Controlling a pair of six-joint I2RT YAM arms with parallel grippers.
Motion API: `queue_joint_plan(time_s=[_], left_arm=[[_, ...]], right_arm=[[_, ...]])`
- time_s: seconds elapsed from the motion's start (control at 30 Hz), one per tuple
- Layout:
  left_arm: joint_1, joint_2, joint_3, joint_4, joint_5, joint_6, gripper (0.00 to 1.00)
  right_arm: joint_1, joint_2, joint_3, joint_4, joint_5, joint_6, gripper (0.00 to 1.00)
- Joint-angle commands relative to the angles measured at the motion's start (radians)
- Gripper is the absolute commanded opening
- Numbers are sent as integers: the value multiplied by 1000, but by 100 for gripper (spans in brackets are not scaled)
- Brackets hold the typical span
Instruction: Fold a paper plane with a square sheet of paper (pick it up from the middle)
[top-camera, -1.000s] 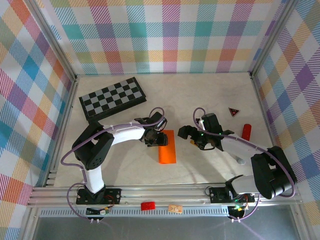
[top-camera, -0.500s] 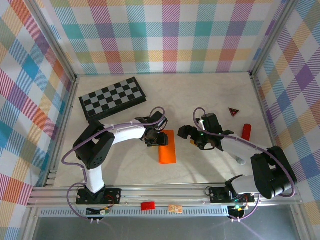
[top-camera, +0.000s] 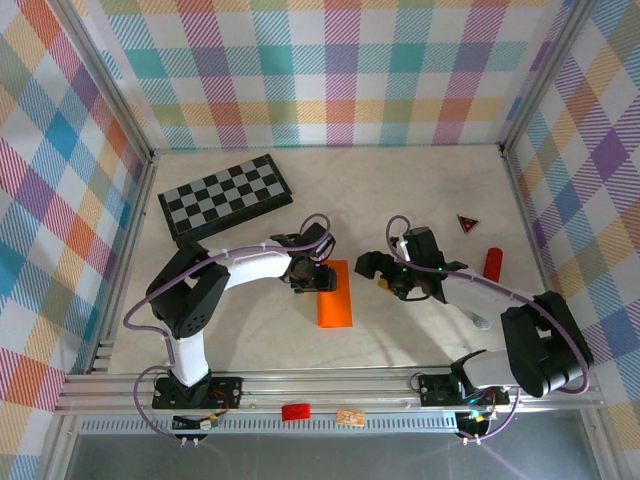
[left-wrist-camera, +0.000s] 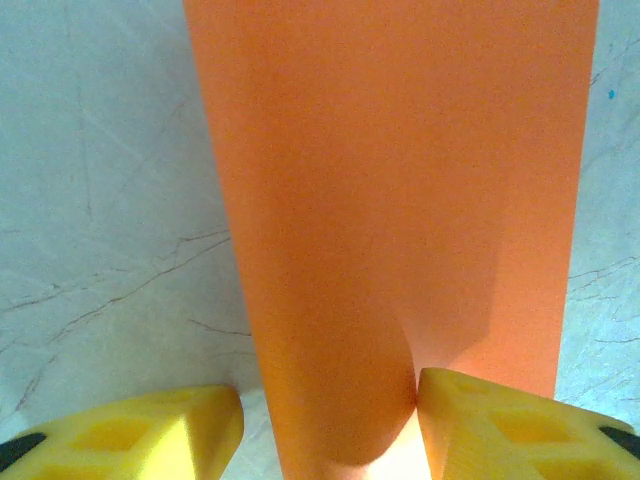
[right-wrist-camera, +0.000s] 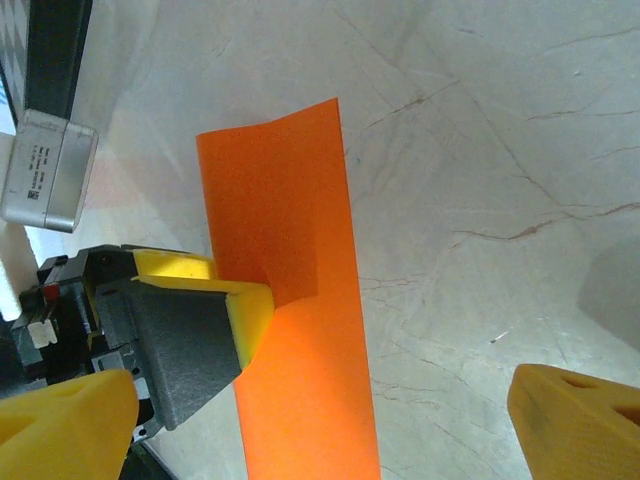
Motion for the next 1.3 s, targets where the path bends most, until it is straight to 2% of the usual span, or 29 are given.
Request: queue_joint_plan(time_s=[0.0,0.1,0.27,0.37,0.5,0.7,1.27], left_arm=[[7,151,-68,54,-79,32,56],[7,153,-65,58,-75,33,56],[6,148,-70,64,-84,37,56],[6,150,-68,66,-80,38,56],[7,157,-63,62,-78,45,56],[6,163,-65,62,-75,39,56],[7,172,-68,69,-69,40,56]], right_arm=[[-2,22,0,36,-73,-3,89],[-2,53,-1,40,-119,-16,80],[6,99,-5,64,-165,-17,54],[30,134,24,26,-155,-35,38],[59,168,63,-19,-109,-42,25],[94,218,119,-33,-109,-44,2],[148,341,193,-9,-81,-2,0]])
